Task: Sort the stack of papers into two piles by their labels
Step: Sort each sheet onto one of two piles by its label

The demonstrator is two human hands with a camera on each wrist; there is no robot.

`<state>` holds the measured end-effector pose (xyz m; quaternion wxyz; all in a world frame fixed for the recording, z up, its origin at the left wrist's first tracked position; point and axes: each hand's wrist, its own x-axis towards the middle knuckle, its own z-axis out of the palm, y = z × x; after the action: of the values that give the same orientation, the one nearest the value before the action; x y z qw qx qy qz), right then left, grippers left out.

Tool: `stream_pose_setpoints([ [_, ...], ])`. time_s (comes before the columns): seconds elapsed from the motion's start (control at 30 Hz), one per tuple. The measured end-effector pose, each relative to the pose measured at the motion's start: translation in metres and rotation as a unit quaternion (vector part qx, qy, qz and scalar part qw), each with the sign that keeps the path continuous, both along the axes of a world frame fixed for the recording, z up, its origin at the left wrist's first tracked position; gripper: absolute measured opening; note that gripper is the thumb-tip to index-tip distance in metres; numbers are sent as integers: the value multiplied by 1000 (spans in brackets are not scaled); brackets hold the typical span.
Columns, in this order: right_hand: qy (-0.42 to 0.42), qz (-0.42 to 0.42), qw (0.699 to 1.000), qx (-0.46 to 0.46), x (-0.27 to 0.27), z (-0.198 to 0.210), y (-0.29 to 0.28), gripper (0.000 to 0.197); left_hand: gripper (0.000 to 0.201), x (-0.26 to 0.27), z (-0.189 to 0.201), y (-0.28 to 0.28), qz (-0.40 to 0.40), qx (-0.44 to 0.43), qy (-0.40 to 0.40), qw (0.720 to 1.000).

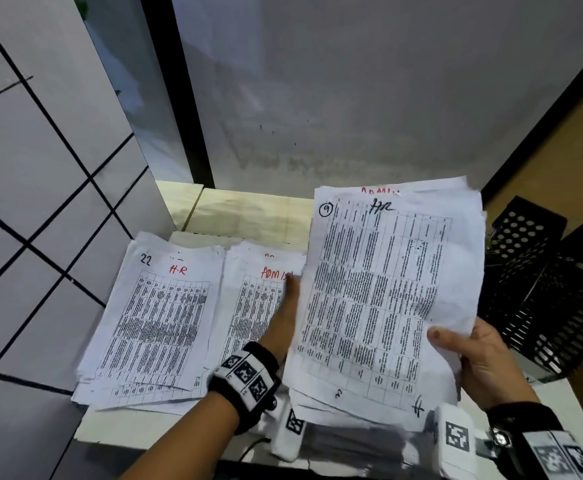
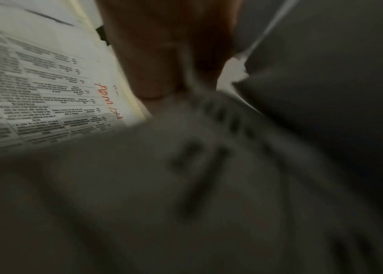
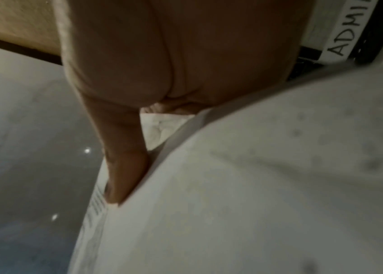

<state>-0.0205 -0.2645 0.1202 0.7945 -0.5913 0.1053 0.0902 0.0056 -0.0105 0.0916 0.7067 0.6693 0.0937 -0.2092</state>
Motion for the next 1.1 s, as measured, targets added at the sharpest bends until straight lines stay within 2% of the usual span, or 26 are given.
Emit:
stream_pose_setpoints([
  [0.07,14,-4,1000,-16,2,-6,-3,41,80,8,-6,7,37,-23,-73,996],
  [0.1,22,-7,999,-24,4,-11,-5,40,71,10,-10,10,47,-16,-101,994],
  [0.2,36,-21,998,-49,8,-26,-2,40,21,8,-15,7,81,42,-184,979],
  [0.3,32,-32,996,-78,7,-40,7,76,13,0,-12,2,101,65,-246,962],
  [0.33,27,-37,995,-92,7,-44,10,74,13,-1,-15,2,107,75,-249,960],
  [0.4,15,-42,992,-114,5,-51,11,50,16,-3,-22,1,116,77,-227,964],
  [0.47,24,-53,991,-123,4,-58,8,38,11,-7,-29,0,136,72,-209,966],
  [0.57,44,-58,988,-135,4,-59,7,34,7,-9,-35,0,200,79,-185,959],
  [0.73,53,-54,987,-142,3,-57,2,29,23,-5,-35,7,265,93,-176,944],
  [0.9,34,-49,993,-106,2,-48,3,28,30,5,-29,10,277,43,-130,951],
  [1.1,32,-53,994,-87,0,-47,1,30,26,4,-19,11,252,74,-156,952],
])
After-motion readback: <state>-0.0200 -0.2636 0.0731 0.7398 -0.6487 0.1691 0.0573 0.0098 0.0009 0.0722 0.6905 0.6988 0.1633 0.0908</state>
